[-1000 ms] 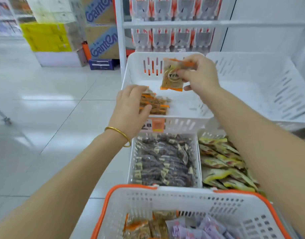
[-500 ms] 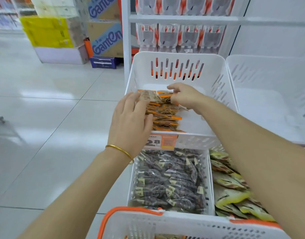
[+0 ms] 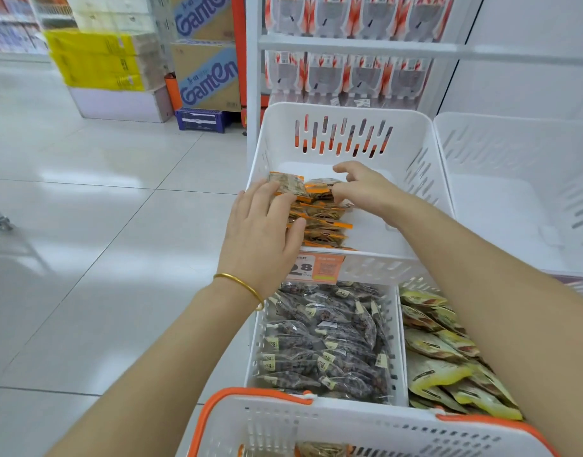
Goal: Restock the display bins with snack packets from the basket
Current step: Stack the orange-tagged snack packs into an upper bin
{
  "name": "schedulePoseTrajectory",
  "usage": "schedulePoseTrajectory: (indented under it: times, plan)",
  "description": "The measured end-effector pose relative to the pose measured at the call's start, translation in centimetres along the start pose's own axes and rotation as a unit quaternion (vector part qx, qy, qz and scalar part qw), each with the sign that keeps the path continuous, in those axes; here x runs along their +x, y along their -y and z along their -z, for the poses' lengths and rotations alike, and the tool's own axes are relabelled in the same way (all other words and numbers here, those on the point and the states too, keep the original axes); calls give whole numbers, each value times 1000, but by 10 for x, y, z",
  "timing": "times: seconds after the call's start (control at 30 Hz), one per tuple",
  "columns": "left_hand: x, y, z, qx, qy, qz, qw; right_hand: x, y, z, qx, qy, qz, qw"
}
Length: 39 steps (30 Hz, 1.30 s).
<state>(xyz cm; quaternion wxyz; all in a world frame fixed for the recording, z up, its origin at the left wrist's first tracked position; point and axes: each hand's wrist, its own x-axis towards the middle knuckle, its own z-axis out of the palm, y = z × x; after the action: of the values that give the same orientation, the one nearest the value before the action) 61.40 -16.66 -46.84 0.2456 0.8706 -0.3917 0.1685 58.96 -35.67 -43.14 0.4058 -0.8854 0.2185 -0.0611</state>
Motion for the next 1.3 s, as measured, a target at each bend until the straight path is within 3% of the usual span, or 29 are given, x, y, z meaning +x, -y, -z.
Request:
schedulePoseTrajectory:
  times: [0.23, 0.33, 0.43, 0.6, 0.77, 0.9, 1.0, 1.13, 1.3]
  plan:
    - [-28, -8, 14, -9, 20, -9, 1000, -74, 12, 10, 80, -142, 61, 985]
    - [-64, -24, 31, 14, 48, -56, 997, -151, 9, 1, 192, -139, 92, 967]
    - [-118, -38, 49, 48, 102, -93, 989, -220, -22, -27, 277, -76, 47, 957]
    - [-225, -44, 47, 95, 262, -90, 956, -300, -120, -119, 171, 87, -114, 975]
    - [-277, -39, 35, 100, 360, -46, 927, -334, -187, -193, 4, 201, -109, 973]
    - [-290, -35, 33, 98, 390, -26, 915, -334, -207, -230, -42, 216, -100, 970]
    - [-289, -35, 30, 99, 403, -26, 910, -331, -208, -258, -38, 227, -139, 963]
    - [-287, -34, 27, 93, 403, -33, 910, -329, -214, -282, -87, 172, -156, 969]
    - [-281, -39, 22, 87, 407, -33, 909, -322, -218, -274, -32, 185, -138, 972]
